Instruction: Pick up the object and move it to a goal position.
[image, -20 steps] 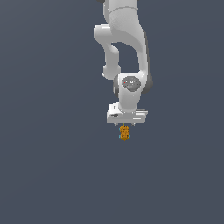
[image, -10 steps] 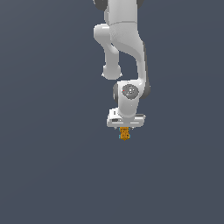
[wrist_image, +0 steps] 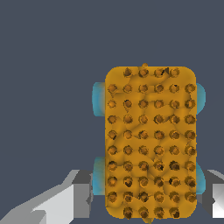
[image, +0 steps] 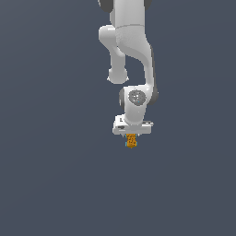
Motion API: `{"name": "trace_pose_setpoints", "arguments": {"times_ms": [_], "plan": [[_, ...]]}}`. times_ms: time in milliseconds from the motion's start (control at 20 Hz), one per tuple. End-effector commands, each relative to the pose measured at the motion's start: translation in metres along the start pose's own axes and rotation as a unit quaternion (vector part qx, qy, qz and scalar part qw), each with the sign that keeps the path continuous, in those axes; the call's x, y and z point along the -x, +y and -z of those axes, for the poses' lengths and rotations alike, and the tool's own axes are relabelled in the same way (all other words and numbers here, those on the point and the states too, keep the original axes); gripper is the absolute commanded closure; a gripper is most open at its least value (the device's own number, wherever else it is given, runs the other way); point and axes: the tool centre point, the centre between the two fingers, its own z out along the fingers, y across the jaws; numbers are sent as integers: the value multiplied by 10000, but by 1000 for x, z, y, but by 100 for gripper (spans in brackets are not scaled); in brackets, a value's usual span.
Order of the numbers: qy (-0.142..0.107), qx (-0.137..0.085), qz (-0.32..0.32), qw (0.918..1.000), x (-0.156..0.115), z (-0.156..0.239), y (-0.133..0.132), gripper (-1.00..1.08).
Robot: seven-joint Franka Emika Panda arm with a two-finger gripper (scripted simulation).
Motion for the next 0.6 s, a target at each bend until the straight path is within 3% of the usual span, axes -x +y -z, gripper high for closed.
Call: {"name": "trace_pose_setpoints", "arguments": {"times_ms": [0, 550], "plan": [[2, 1, -3, 10000, 0, -1, 0, 108], [1, 0, 3, 10000, 10, 8, 3, 108]]}}
